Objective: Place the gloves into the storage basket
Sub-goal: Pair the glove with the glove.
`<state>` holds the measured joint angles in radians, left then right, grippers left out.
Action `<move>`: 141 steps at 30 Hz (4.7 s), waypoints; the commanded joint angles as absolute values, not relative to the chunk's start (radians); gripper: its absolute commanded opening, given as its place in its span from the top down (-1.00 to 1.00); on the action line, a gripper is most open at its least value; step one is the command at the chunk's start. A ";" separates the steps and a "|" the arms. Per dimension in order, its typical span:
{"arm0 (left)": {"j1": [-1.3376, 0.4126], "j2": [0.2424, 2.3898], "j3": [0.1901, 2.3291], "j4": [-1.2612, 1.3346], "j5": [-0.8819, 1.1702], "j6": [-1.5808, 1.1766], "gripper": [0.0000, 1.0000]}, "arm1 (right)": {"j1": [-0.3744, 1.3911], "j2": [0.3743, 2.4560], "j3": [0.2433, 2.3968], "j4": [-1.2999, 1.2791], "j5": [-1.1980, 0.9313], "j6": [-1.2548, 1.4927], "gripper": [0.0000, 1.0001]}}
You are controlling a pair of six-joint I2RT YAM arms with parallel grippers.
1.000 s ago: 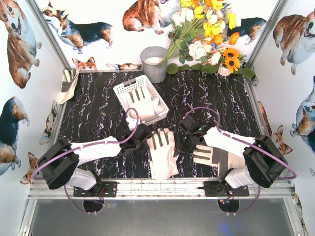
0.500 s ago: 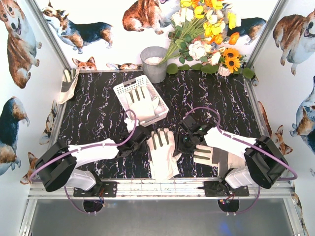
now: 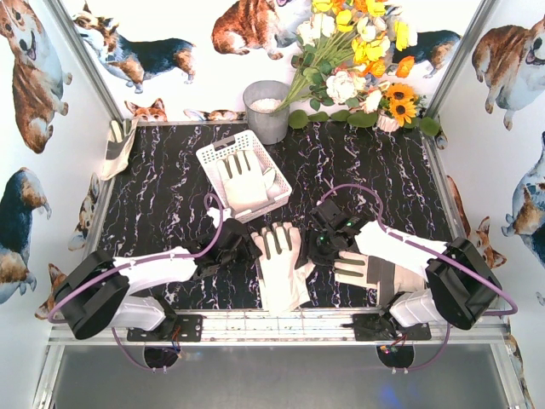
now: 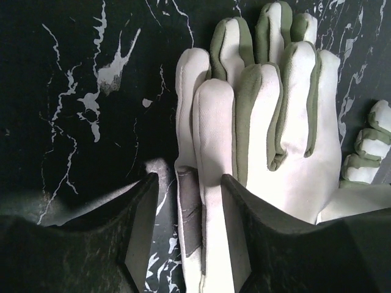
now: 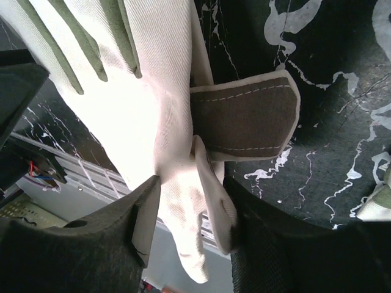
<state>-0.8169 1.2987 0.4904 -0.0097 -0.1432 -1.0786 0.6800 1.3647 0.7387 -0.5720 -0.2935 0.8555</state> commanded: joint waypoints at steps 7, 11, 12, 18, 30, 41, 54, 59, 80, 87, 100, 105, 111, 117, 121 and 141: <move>-0.789 1.363 0.478 0.141 -0.046 -1.099 0.46 | 0.680 1.369 0.751 -0.492 -0.304 0.868 0.01; -0.788 1.365 0.478 0.142 -0.045 -1.098 0.50 | 0.680 1.390 0.754 -0.481 -0.306 0.867 0.01; -0.788 1.367 0.477 0.145 -0.041 -1.098 0.50 | 0.680 1.395 0.756 -0.480 -0.306 0.866 0.01; -0.787 1.359 0.493 0.105 -0.054 -1.097 0.52 | 0.680 1.416 0.758 -0.479 -0.301 0.862 0.02; -0.788 1.321 0.493 0.069 -0.003 -1.108 0.53 | 0.680 1.440 0.761 -0.488 -0.295 0.865 0.12; -0.787 1.376 0.491 0.150 0.049 -1.124 0.67 | 0.680 1.435 0.759 -0.494 -0.290 0.867 0.12; -0.788 1.302 0.467 0.108 0.065 -1.144 0.53 | 0.680 1.429 0.757 -0.496 -0.285 0.870 0.12; -0.789 1.319 0.475 0.096 0.096 -1.145 0.58 | 0.680 1.426 0.753 -0.497 -0.285 0.871 0.12; -0.790 1.340 0.507 0.066 0.037 -1.130 0.99 | 0.680 1.400 0.759 -0.504 -0.281 0.857 0.90; -0.790 1.228 0.498 -0.014 -0.039 -1.137 1.00 | 0.680 1.297 0.768 -0.550 -0.245 0.844 0.94; -0.774 1.227 0.563 -0.114 -0.102 -1.070 1.00 | 0.680 1.362 0.764 -0.471 -0.261 0.853 0.99; -0.770 1.240 0.572 -0.133 -0.108 -1.056 1.00 | 0.680 1.375 0.753 -0.463 -0.255 0.854 0.99; -0.769 1.251 0.562 -0.134 -0.121 -1.056 1.00 | 0.679 1.399 0.740 -0.452 -0.256 0.857 0.99; -0.761 1.276 0.578 -0.127 -0.121 -1.033 1.00 | 0.680 1.420 0.745 -0.451 -0.262 0.854 0.99; -0.758 1.295 0.580 -0.126 -0.119 -1.022 1.00 | 0.680 1.433 0.742 -0.449 -0.264 0.855 0.99; -0.742 1.408 0.569 -0.043 -0.103 -0.974 1.00 | 0.680 1.497 0.747 -0.462 -0.262 0.865 1.00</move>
<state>-0.7662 1.3796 0.5613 -0.0330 -0.0410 -1.0084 0.6807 1.4807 0.7425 -0.3916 -0.2974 0.8711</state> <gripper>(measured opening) 0.006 0.074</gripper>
